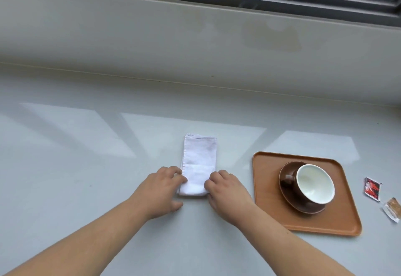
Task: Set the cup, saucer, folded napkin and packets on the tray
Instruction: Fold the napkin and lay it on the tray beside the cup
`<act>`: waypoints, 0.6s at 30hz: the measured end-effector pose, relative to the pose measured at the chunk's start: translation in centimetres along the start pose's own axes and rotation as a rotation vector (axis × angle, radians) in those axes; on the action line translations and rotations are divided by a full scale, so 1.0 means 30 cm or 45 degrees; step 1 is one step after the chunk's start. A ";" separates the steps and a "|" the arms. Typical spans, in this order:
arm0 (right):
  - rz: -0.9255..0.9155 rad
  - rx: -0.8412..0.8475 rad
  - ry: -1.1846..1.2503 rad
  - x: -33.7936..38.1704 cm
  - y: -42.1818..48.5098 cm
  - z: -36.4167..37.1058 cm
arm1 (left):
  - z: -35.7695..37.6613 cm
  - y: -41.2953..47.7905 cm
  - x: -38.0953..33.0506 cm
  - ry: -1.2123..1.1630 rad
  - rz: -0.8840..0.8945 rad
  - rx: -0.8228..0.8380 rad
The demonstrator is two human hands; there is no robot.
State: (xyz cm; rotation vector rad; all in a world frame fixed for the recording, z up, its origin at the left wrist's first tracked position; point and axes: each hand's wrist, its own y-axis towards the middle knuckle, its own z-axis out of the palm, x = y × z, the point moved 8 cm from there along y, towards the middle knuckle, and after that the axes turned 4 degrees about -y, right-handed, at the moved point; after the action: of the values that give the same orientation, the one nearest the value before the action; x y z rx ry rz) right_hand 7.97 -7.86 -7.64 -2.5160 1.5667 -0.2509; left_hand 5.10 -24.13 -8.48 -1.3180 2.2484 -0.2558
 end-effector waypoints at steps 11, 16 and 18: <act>0.013 -0.003 0.098 0.044 -0.062 -0.009 | 0.037 -0.070 -0.046 0.027 0.009 -0.107; 0.078 -0.031 -0.017 0.004 -0.026 -0.011 | 0.028 -0.042 -0.048 0.080 -0.004 -0.137; 0.038 -0.081 0.069 0.010 -0.024 -0.026 | 0.026 -0.038 -0.051 0.099 0.017 -0.134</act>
State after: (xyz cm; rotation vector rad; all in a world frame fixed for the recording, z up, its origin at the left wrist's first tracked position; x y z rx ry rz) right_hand 8.55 -7.85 -6.71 -2.5518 1.6568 -0.2711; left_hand 6.98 -23.32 -8.16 -1.3675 2.3639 -0.1889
